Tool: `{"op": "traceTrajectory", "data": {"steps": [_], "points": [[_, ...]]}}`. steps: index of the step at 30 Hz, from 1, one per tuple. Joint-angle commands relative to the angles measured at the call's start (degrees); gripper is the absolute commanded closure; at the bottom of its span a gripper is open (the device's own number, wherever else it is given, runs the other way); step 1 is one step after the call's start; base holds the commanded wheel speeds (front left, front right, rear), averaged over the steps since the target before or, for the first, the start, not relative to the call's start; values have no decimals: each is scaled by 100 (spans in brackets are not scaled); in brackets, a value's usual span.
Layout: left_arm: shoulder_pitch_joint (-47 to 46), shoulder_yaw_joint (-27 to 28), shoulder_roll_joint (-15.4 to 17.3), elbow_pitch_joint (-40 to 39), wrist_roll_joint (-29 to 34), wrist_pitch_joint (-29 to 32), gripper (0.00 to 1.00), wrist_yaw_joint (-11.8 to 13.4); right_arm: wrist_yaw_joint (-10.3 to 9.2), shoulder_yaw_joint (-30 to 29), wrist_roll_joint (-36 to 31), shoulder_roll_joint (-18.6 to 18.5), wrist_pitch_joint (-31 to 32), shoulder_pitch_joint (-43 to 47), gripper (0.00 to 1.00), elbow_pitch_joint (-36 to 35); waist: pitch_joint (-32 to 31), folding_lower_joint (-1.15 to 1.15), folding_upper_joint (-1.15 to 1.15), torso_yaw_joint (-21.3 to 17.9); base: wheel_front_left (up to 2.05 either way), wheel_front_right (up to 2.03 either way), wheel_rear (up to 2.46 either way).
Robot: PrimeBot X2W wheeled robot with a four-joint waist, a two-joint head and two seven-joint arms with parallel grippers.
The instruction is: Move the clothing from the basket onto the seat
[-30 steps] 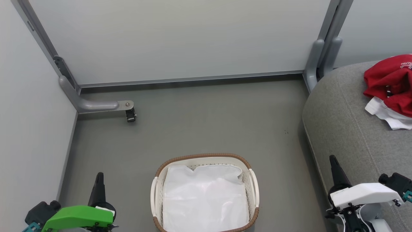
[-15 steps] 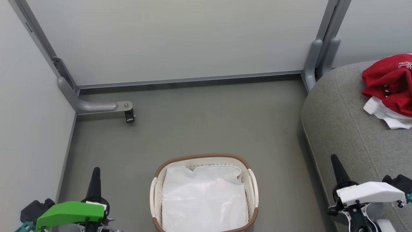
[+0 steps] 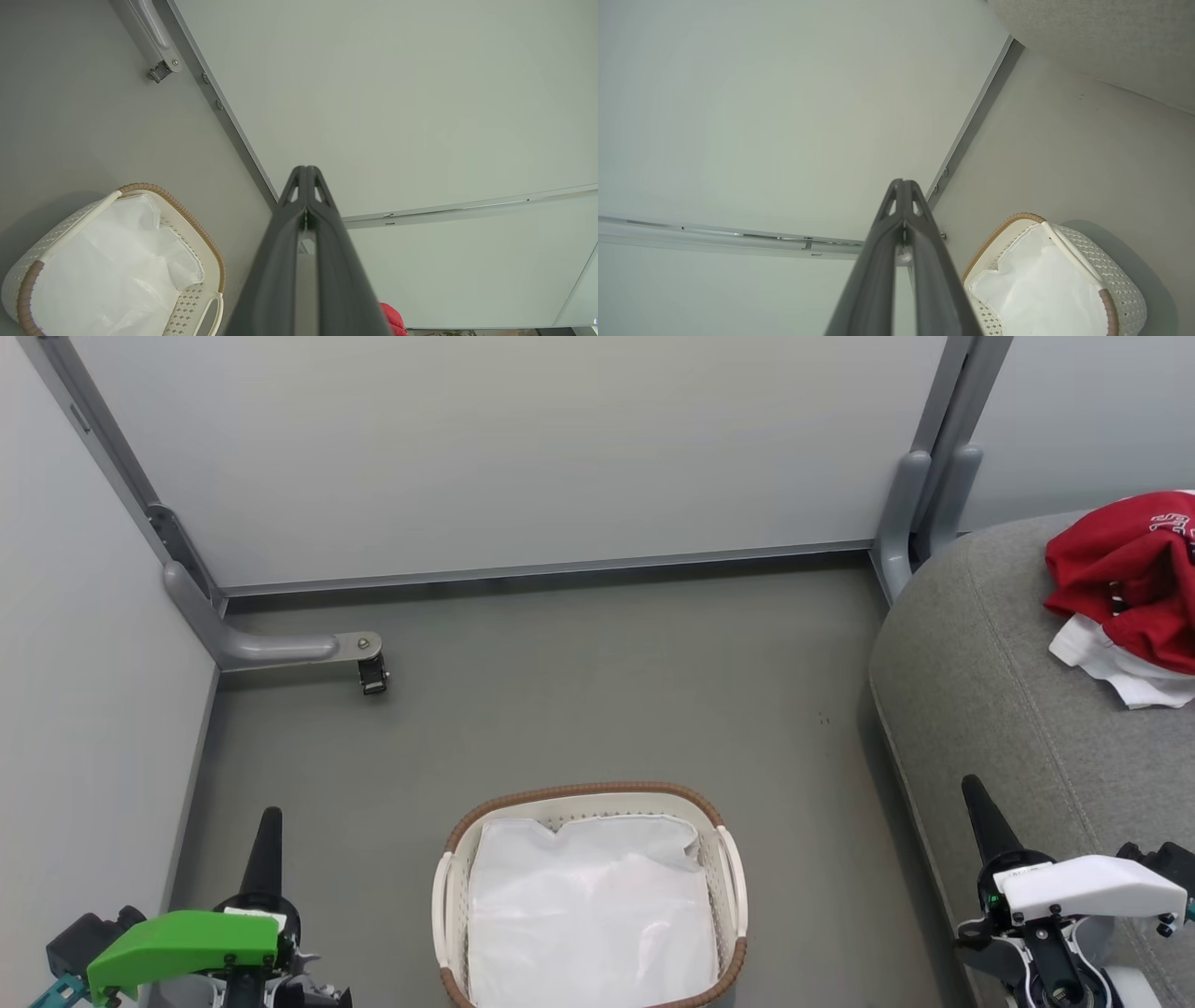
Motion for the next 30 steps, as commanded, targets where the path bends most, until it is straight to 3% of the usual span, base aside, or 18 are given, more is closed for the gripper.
{"op": "traceTrajectory", "data": {"steps": [1, 30], "points": [[-151, 36, 9, -51, -144, 37, 100, -39, -3, -30, 145, -35, 37, -99, 100, -65, -1, 0, 0, -3, 0, 0, 0], [-286, 281, -10, -109, -1270, 385, 100, -92, -4, -179, 1422, -44, 390, -155, 100, -104, -27, 0, 0, -68, 0, 0, 0]]}}
